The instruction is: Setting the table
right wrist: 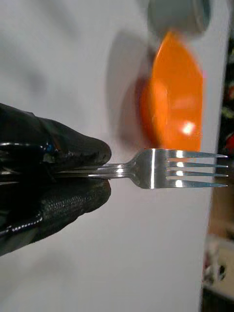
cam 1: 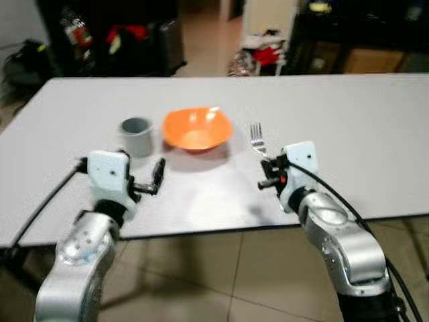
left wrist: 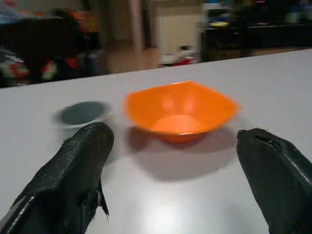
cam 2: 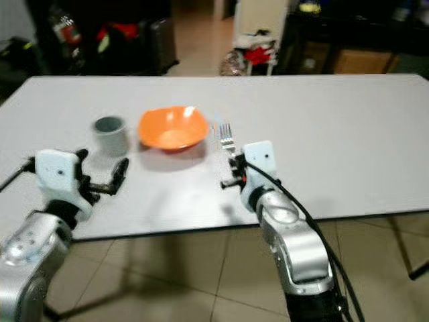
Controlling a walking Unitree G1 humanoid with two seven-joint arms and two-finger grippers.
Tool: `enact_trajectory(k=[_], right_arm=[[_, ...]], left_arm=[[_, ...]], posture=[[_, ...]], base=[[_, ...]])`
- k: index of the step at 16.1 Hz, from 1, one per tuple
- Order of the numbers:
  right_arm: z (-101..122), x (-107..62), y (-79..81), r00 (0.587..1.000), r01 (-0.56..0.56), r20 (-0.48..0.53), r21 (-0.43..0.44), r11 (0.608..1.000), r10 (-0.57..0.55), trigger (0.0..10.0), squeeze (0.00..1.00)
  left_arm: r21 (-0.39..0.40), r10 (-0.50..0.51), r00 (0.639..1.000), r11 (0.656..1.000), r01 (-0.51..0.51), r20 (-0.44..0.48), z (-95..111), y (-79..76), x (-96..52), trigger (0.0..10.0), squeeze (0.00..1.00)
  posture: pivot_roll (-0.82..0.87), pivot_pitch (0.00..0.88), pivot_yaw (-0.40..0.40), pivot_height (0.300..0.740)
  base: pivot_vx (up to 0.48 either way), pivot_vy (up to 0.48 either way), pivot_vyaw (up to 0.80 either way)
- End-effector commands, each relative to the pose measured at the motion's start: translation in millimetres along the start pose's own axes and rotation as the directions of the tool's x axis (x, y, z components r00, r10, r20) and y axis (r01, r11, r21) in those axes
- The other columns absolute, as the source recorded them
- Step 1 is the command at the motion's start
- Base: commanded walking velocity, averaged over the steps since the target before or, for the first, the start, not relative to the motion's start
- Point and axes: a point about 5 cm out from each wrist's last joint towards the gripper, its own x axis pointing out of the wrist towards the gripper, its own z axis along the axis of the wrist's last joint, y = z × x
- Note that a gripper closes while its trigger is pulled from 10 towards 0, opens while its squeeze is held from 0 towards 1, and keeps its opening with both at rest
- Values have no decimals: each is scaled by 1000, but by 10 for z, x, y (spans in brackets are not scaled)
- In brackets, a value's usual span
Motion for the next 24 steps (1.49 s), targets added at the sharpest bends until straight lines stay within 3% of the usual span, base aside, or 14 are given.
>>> enact_trajectory(k=[1,3,8,11,16,24], right_arm=[[6,34,-14,1000,18,-18,9,1000,-18,10000,0],[-14,82,-6,999,23,-44,14,1000,-22,10000,0],[-106,414,24,982,93,-160,-30,995,-97,10000,0],[-148,627,70,971,67,-225,-53,996,-77,10000,0],[-141,869,113,964,20,-262,-49,999,-33,10000,0],[-306,934,154,946,56,-321,-5,998,-55,10000,0]], left_arm=[[18,7,1000,1000,-8,16,43,36,-14,10000,0],[28,-3,1000,1000,3,-2,31,36,-21,10000,0],[37,-97,995,995,98,-28,24,-28,-64,10000,0],[37,-246,966,968,249,-82,5,-84,-163,10000,0],[39,-365,917,926,376,-163,-23,-79,-273,10000,0],[32,-412,890,904,425,-194,-34,-110,-312,10000,0]], posture=[[-33,0,7,740],[-34,0,13,740],[-18,0,20,740],[1,0,15,740],[17,0,23,740],[19,0,31,740]], base=[[0,0,0],[0,0,0],[0,0,0],[0,0,0],[0,0,0],[0,0,0]])
